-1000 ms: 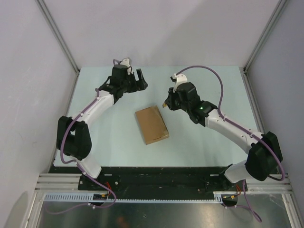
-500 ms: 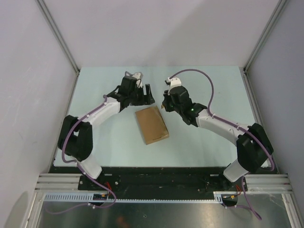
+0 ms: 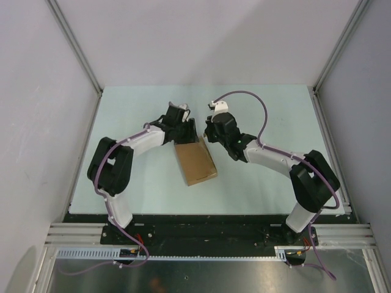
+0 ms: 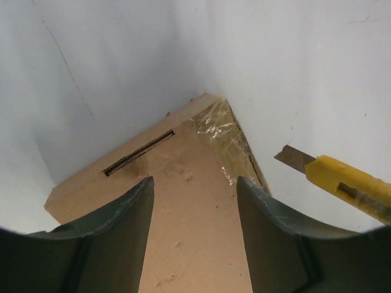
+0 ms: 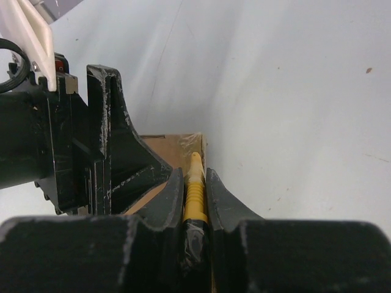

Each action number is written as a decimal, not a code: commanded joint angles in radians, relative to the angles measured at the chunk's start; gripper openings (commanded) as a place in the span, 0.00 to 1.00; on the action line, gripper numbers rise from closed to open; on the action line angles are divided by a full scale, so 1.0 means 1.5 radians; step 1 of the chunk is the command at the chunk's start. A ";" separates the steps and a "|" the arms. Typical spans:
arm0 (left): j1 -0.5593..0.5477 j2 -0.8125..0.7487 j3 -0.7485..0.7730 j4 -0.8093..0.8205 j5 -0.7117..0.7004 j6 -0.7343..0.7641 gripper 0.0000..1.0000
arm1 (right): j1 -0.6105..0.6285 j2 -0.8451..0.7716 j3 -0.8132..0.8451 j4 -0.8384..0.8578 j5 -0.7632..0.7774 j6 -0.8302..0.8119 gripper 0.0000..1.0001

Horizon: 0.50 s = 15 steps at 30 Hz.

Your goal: Unpack the express box

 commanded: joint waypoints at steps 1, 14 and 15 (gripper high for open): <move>-0.004 0.012 0.024 -0.001 -0.039 0.010 0.61 | 0.003 0.026 -0.001 0.071 0.012 0.008 0.00; -0.004 0.064 0.029 -0.052 -0.052 0.024 0.57 | -0.005 0.071 -0.001 0.123 0.017 -0.011 0.00; -0.004 0.067 0.028 -0.053 -0.053 0.023 0.56 | -0.005 0.074 -0.001 0.125 0.019 -0.010 0.00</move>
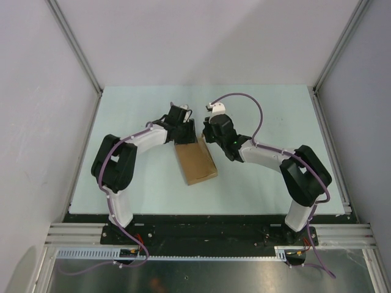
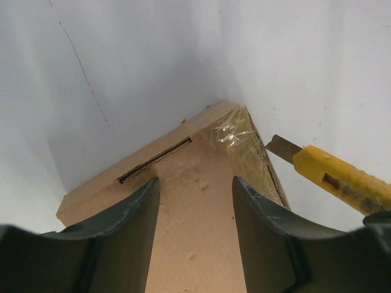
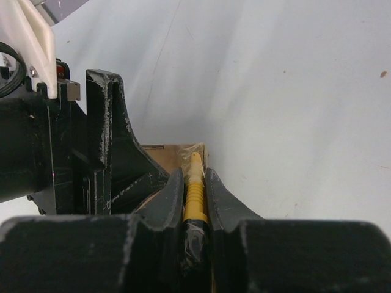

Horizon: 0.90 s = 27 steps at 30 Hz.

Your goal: Unpack the express box

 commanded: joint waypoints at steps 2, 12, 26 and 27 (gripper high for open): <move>-0.002 0.030 0.003 -0.039 -0.016 0.014 0.53 | -0.005 0.017 0.000 0.064 0.019 -0.011 0.00; -0.003 0.040 -0.011 -0.042 -0.020 0.023 0.36 | -0.018 0.031 0.000 0.078 0.017 -0.007 0.00; -0.004 0.043 -0.026 -0.042 -0.032 0.024 0.31 | -0.020 0.045 0.000 0.073 0.000 -0.002 0.00; -0.004 0.043 -0.026 -0.041 -0.032 0.023 0.31 | -0.020 0.045 0.000 0.073 0.000 -0.001 0.00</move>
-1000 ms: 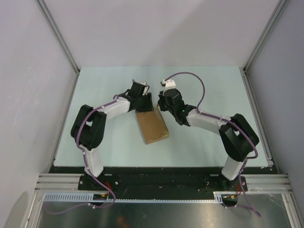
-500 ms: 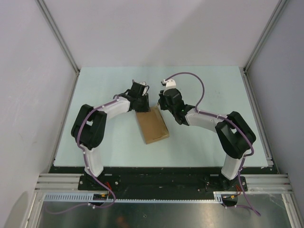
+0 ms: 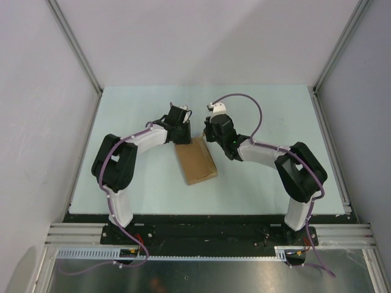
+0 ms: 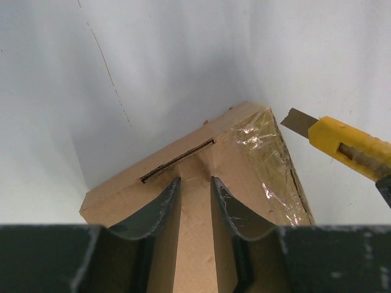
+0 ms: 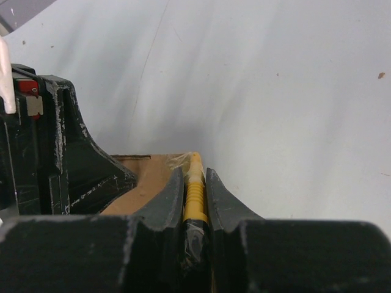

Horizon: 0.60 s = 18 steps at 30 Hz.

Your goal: Unpack the express box

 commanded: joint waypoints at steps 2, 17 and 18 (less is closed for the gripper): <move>-0.006 0.037 -0.026 -0.030 -0.001 0.006 0.30 | -0.002 0.008 0.001 0.030 0.003 0.003 0.00; -0.006 0.038 -0.029 -0.030 -0.001 0.002 0.29 | -0.001 0.003 0.001 0.032 0.004 0.009 0.00; -0.006 0.039 -0.029 -0.029 -0.001 0.003 0.29 | -0.001 0.002 0.001 0.033 0.011 0.010 0.00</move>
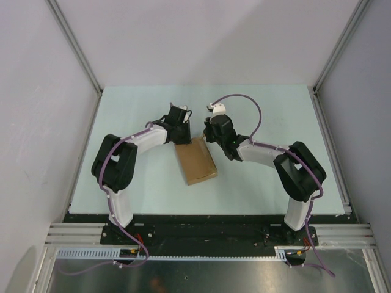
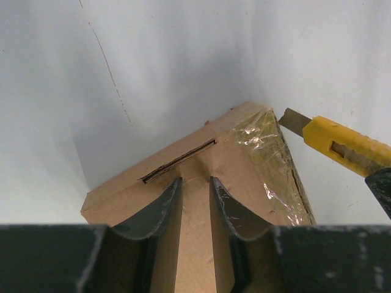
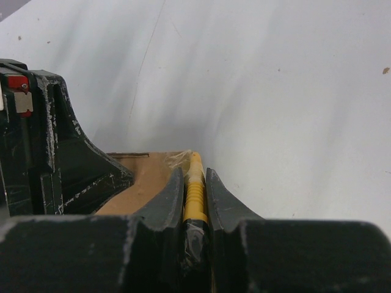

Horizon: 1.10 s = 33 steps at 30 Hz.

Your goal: Unpack the express box

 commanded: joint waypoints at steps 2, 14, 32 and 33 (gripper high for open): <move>-0.006 0.038 -0.028 -0.032 -0.001 0.002 0.29 | 0.000 -0.013 0.001 0.035 0.018 0.006 0.00; -0.006 0.038 -0.030 -0.031 -0.001 0.000 0.29 | 0.011 -0.032 0.001 0.041 0.024 -0.003 0.00; -0.006 0.040 -0.037 -0.031 -0.002 -0.003 0.28 | 0.015 -0.044 0.001 0.040 0.038 -0.007 0.00; -0.006 0.040 -0.036 -0.032 -0.003 -0.003 0.28 | 0.015 -0.047 0.001 0.040 0.044 -0.010 0.00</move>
